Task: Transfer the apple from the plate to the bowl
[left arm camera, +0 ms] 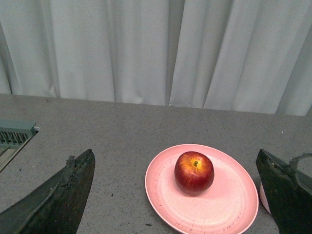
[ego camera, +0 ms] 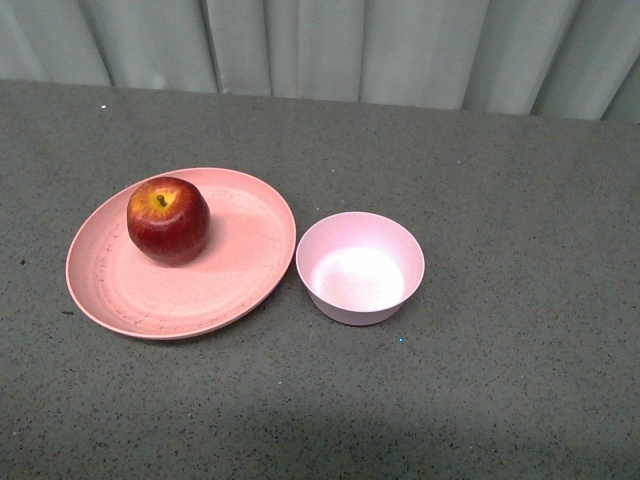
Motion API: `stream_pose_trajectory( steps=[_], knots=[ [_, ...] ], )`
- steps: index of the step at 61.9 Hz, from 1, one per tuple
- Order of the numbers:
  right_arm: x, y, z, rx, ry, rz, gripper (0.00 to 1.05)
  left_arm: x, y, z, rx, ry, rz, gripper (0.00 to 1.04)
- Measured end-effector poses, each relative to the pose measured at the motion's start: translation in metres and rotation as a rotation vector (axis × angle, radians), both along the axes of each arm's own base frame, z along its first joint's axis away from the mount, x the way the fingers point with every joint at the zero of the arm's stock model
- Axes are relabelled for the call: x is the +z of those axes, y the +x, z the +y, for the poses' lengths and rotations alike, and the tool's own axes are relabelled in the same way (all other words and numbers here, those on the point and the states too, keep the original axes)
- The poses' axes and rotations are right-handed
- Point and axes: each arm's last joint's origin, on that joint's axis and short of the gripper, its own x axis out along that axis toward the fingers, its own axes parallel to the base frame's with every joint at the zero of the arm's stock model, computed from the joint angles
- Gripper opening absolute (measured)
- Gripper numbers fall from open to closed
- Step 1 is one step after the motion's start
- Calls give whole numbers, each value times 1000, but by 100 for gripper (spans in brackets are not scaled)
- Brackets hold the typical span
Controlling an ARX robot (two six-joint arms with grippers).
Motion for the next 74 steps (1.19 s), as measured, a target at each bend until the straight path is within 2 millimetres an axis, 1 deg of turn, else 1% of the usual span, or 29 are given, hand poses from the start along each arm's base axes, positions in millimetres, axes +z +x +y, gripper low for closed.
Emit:
stream_pose_trajectory(
  steps=[14,20,23,32,40,48,50,55,63,64,67,70,74],
  knots=[
    [0,-4,0,0,0,0,1,0,0,0,0,0,0,98],
    [-5,-12,0,2,-1,36,1,0,0,0,0,0,0,98],
    [-3,-14,0,2,0,11,1,0,0,0,0,0,0,98],
    [-3,-15,0,2,-2,6,2,0,0,0,0,0,0,98],
    [-3,-15,0,3,-1,6,26,0,0,0,0,0,0,98],
    [-3,-15,0,2,-1,6,47,0,0,0,0,0,0,98],
    [-3,-15,0,2,-1,6,54,0,0,0,0,0,0,98],
    [-3,-15,0,2,-1,6,67,0,0,0,0,0,0,98],
    [-3,-15,0,2,-1,6,96,0,0,0,0,0,0,98],
    [-3,-15,0,2,0,6,97,0,0,0,-1,1,2,98],
    [-3,-15,0,2,0,6,95,-5,4,-1,-68,38,113,98],
    [-3,-15,0,3,0,5,95,-7,11,-2,-71,47,154,98],
    [-3,-15,0,3,0,6,95,-4,23,-3,-64,45,166,98]
  ],
)
